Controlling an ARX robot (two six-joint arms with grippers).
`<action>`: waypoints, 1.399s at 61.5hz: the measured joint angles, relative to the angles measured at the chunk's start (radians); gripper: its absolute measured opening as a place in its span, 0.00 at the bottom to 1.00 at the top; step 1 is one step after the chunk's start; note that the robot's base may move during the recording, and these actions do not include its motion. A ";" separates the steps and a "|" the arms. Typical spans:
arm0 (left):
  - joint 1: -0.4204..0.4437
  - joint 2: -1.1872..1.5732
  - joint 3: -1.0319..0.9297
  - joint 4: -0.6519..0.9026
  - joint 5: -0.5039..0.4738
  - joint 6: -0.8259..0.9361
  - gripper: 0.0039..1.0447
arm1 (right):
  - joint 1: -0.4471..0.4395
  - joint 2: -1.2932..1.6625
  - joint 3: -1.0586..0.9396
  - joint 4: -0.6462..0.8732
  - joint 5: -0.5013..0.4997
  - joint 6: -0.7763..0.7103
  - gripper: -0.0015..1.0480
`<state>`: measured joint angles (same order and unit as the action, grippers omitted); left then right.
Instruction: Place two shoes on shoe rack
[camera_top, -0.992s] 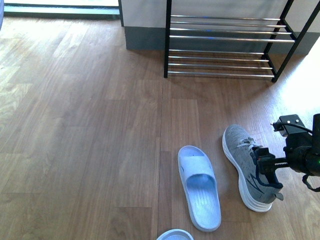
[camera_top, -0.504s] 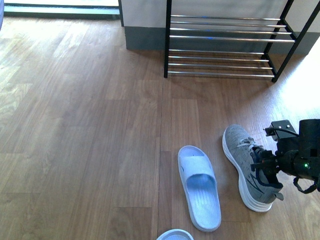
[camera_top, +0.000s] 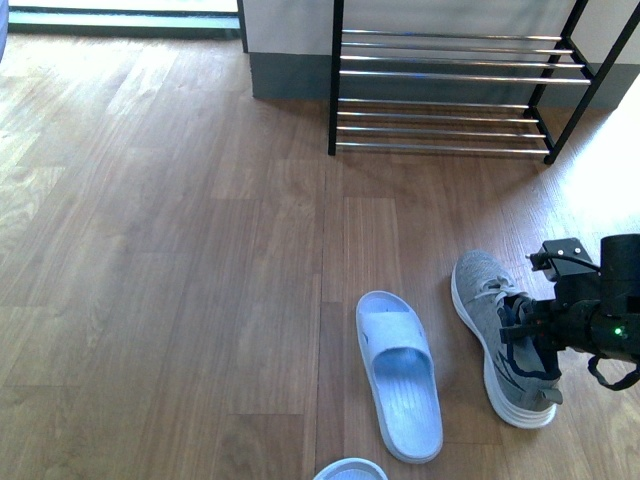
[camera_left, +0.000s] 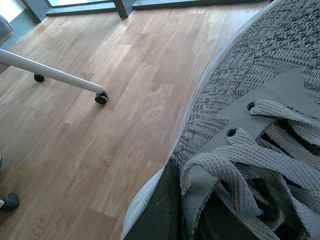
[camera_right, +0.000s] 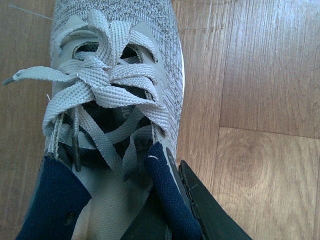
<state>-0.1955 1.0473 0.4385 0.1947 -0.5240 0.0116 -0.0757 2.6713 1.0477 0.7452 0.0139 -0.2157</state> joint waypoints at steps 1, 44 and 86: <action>0.000 0.000 0.000 0.000 0.000 0.000 0.01 | 0.000 -0.022 -0.015 0.000 0.000 -0.007 0.01; 0.000 0.000 0.000 0.000 0.000 0.000 0.01 | -0.143 -1.368 -0.595 -0.295 -0.304 -0.244 0.01; 0.002 0.000 0.000 0.000 -0.007 0.000 0.01 | -0.187 -1.847 -0.694 -0.487 -0.416 -0.252 0.01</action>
<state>-0.1936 1.0473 0.4385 0.1947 -0.5312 0.0116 -0.2626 0.8246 0.3534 0.2581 -0.4019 -0.4679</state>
